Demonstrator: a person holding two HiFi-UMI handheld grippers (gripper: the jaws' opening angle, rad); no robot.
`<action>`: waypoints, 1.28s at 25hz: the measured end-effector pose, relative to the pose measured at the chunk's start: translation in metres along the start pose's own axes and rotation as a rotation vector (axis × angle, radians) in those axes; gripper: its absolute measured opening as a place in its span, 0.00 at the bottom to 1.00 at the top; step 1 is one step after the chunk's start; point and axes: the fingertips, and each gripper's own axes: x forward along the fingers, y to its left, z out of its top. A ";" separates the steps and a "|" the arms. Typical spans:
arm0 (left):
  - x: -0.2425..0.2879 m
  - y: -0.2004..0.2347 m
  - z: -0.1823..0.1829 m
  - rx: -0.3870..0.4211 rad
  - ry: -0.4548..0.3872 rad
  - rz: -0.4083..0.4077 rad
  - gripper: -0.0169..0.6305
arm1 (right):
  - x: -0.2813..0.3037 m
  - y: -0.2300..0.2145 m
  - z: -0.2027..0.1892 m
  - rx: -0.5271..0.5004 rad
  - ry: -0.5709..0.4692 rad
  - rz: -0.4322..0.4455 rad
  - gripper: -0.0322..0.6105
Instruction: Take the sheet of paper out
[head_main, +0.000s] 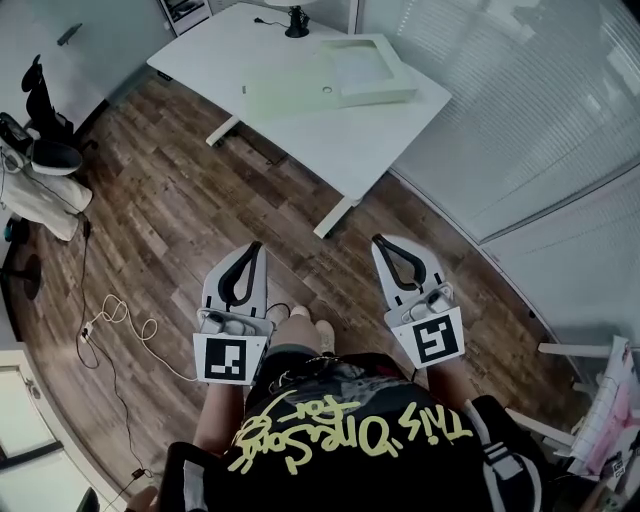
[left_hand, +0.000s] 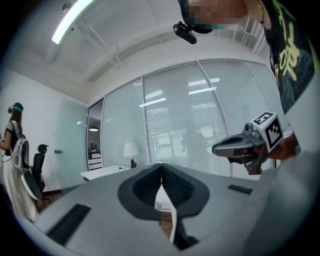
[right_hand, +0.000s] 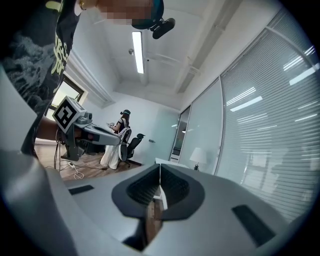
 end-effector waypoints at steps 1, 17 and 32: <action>0.000 0.001 -0.002 -0.002 0.008 0.005 0.04 | 0.001 -0.001 -0.001 0.007 0.001 0.001 0.06; 0.042 0.018 0.001 0.012 -0.001 -0.024 0.04 | 0.034 -0.027 -0.003 0.008 -0.007 -0.019 0.06; 0.101 0.057 0.003 0.000 -0.013 -0.058 0.04 | 0.091 -0.055 -0.013 -0.002 0.011 -0.051 0.06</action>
